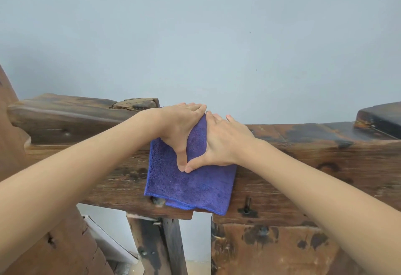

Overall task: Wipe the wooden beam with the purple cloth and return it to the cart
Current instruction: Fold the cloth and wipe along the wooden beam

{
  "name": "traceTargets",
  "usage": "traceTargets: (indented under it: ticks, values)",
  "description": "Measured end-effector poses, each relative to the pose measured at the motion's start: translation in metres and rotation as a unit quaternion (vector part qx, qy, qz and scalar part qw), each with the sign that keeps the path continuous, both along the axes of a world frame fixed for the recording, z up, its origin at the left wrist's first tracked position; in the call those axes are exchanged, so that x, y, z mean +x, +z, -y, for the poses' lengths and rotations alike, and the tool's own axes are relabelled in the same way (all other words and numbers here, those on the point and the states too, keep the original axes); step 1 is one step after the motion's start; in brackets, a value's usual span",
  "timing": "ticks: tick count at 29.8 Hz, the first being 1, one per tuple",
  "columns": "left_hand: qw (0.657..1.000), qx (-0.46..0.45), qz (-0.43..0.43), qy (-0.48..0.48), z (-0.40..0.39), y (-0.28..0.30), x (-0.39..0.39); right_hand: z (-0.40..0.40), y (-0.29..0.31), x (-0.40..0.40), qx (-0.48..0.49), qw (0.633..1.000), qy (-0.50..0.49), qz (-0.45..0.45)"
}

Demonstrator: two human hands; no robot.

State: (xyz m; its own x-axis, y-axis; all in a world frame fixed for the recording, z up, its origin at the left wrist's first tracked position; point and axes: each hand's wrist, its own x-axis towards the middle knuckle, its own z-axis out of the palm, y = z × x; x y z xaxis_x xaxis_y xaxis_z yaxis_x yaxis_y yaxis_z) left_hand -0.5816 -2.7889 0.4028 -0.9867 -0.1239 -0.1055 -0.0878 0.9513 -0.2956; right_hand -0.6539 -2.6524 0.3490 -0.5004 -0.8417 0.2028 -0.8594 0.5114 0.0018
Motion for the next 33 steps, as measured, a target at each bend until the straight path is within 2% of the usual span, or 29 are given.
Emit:
traceTargets:
  ticks: [9,17,27,33]
  values:
    - [0.999,-0.049,-0.005,-0.004,-0.03,-0.008,-0.01,-0.016,0.002,-0.013,0.028,0.999,0.032,-0.027]
    - [0.996,-0.091,-0.025,0.001,-0.057,-0.019,-0.017,-0.043,0.0,-0.027,0.044,0.998,0.018,-0.033]
    - [1.0,-0.018,-0.014,0.004,-0.072,-0.027,-0.034,-0.075,0.0,-0.046,0.047,0.999,0.004,-0.022]
    - [0.996,0.084,-0.027,-0.011,-0.084,-0.035,-0.048,-0.094,0.0,-0.056,0.049,0.998,-0.006,-0.027]
